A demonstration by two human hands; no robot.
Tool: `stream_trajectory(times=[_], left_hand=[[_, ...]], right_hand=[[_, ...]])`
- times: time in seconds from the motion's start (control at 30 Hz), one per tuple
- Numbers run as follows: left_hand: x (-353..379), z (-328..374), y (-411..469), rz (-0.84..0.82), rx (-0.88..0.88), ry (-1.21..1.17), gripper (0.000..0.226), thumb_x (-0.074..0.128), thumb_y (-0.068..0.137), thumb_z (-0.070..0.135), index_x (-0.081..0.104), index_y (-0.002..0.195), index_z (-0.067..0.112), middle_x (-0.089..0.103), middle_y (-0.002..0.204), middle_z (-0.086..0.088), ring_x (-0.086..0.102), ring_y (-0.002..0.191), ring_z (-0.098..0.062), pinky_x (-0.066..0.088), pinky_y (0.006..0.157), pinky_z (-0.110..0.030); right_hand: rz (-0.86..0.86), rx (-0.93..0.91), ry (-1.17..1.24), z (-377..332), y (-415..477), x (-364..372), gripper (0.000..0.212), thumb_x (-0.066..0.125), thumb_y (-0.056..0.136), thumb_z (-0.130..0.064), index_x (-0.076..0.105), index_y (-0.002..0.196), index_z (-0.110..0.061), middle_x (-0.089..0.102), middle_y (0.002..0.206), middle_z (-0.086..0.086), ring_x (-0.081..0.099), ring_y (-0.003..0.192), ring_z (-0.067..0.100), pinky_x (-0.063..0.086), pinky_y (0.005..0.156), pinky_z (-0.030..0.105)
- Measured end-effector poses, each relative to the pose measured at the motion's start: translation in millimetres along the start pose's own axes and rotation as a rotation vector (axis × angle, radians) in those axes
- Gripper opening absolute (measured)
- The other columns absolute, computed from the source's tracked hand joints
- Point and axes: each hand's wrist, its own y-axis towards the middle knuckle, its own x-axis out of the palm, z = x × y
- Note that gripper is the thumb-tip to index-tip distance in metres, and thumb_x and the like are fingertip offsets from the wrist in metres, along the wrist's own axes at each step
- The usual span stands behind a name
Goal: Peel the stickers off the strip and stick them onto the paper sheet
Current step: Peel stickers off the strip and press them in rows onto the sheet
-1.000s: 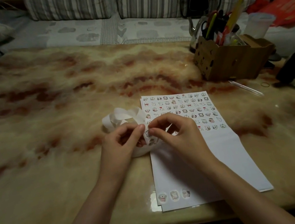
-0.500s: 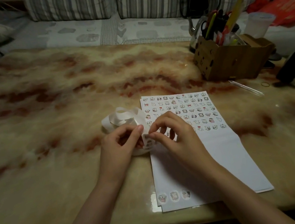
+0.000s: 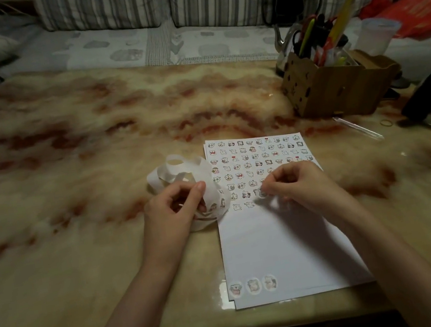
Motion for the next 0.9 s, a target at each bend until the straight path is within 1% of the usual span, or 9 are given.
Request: stream_trajectory(times=[0.07,0.2,0.4,0.47,0.6,0.67,0.73,0.83,0.9], left_hand=[[0,0,0,0.001,-0.002,-0.001,0.016,0.064,0.087,0.011,0.069,0.074,0.003,0.068,0.067,-0.011,0.057,0.056,-0.001,0.044,0.06,-0.01],[0,0,0,0.002,-0.014,0.006,0.015,0.065,0.086,0.012,0.069,0.074,0.004,0.068,0.066,-0.009,0.058,0.057,-0.001,0.045,0.06,-0.011],[0,0,0,0.007,-0.026,0.007,0.014,0.065,0.086,0.013,0.07,0.075,0.005,0.07,0.067,-0.007,0.058,0.058,-0.001,0.046,0.061,-0.011],[-1,0,0,0.001,-0.027,0.01,0.015,0.065,0.086,0.014,0.07,0.074,0.006,0.069,0.065,-0.006,0.058,0.057,0.0,0.045,0.061,-0.012],[-1,-1,0,0.004,-0.03,0.01,0.016,0.065,0.086,0.015,0.07,0.073,0.007,0.069,0.064,-0.005,0.058,0.057,-0.001,0.046,0.061,-0.012],[0,0,0,0.007,-0.034,0.007,0.015,0.065,0.086,0.015,0.07,0.073,0.008,0.069,0.064,-0.005,0.058,0.057,0.0,0.046,0.061,-0.012],[0,-1,0,0.004,-0.035,0.004,0.015,0.065,0.086,0.015,0.07,0.074,0.008,0.069,0.064,-0.004,0.058,0.057,0.0,0.045,0.061,-0.012],[0,0,0,0.001,-0.032,0.009,0.015,0.065,0.086,0.015,0.07,0.074,0.008,0.069,0.063,-0.003,0.059,0.056,0.0,0.045,0.061,-0.01],[0,0,0,0.004,-0.026,0.009,0.014,0.065,0.086,0.014,0.07,0.075,0.008,0.068,0.063,-0.002,0.059,0.057,0.0,0.044,0.061,-0.009]], right_hand=[[-0.002,0.011,-0.059,3,2,-1,0.01,0.071,0.08,-0.008,0.071,0.07,-0.012,0.07,0.067,0.002,0.05,0.05,0.011,0.039,0.049,0.016],[-0.041,0.025,-0.117,1,0,1,0.005,0.071,0.081,-0.009,0.072,0.076,-0.008,0.065,0.058,-0.006,0.04,0.044,0.007,0.029,0.042,0.012],[-0.047,0.022,-0.138,4,-1,2,0.007,0.07,0.081,-0.008,0.072,0.075,-0.007,0.062,0.051,-0.009,0.037,0.039,0.003,0.028,0.039,0.01],[-0.041,0.017,-0.14,6,0,2,0.006,0.071,0.081,-0.008,0.073,0.075,-0.006,0.064,0.054,-0.007,0.038,0.039,0.002,0.028,0.04,0.009],[-0.033,-0.002,-0.157,9,0,3,0.005,0.071,0.079,-0.008,0.073,0.076,-0.006,0.071,0.069,0.006,0.042,0.04,-0.001,0.031,0.044,0.009],[-0.03,-0.007,-0.164,10,1,3,0.005,0.071,0.079,-0.009,0.073,0.076,-0.007,0.073,0.072,0.006,0.044,0.042,-0.001,0.033,0.046,0.009],[-0.02,-0.015,-0.182,11,1,4,0.005,0.071,0.079,-0.01,0.073,0.074,-0.01,0.073,0.071,0.004,0.047,0.044,-0.002,0.035,0.049,0.013],[0.01,-0.03,-0.208,14,0,7,0.007,0.071,0.078,-0.011,0.072,0.072,-0.012,0.073,0.071,0.003,0.052,0.054,0.006,0.04,0.057,0.023],[0.033,-0.043,-0.221,15,0,9,0.007,0.07,0.078,-0.011,0.071,0.071,-0.012,0.073,0.071,0.004,0.057,0.061,0.01,0.042,0.061,0.026]])
